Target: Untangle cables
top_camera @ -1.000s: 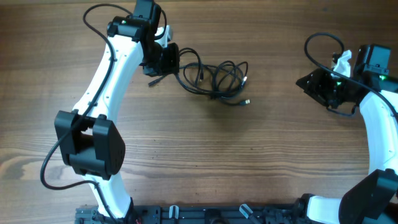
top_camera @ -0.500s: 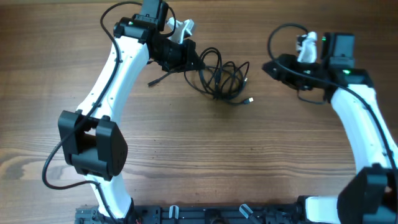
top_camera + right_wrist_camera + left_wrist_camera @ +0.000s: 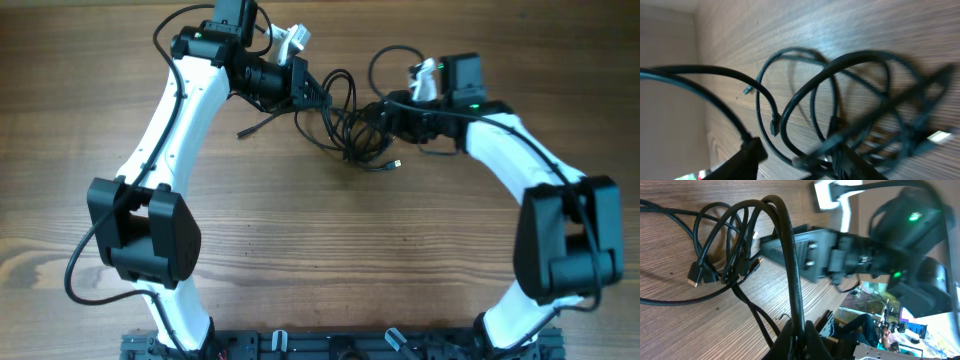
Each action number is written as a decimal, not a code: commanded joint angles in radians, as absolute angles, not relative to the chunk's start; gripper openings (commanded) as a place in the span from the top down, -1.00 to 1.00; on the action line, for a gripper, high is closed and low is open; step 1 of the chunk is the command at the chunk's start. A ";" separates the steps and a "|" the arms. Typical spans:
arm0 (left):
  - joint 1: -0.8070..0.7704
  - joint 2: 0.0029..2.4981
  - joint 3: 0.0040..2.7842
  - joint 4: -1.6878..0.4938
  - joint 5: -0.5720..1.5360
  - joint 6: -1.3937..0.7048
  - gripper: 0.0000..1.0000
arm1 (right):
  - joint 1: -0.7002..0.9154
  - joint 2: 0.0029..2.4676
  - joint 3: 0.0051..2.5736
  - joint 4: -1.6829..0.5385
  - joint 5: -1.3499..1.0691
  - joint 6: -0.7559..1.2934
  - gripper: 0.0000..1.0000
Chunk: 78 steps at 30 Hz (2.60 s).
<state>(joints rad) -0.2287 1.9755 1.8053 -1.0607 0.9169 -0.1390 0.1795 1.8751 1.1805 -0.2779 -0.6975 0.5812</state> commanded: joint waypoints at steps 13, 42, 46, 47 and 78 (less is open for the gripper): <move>-0.227 1.971 1.799 -1.061 0.770 -0.120 0.92 | 0.143 1.878 1.199 0.005 -0.897 0.713 0.91; -0.227 1.971 1.799 -1.137 0.184 -0.323 0.92 | -0.246 1.617 1.198 -0.730 0.117 0.604 0.91; -0.227 1.971 1.799 -1.142 0.140 -0.323 0.92 | -0.246 1.642 1.198 -0.749 0.189 0.591 0.91; -0.227 1.971 1.799 -1.142 0.135 -0.323 0.92 | -0.246 1.646 1.198 -0.750 0.176 0.581 0.91; -0.231 1.971 1.799 -1.179 0.072 -0.319 0.92 | -0.245 1.653 1.198 -0.793 -0.309 0.208 0.52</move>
<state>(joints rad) -0.2646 1.9755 1.8046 -1.1728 0.0505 -0.3817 -0.2153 1.6386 1.1862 -0.8074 -0.1326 0.3515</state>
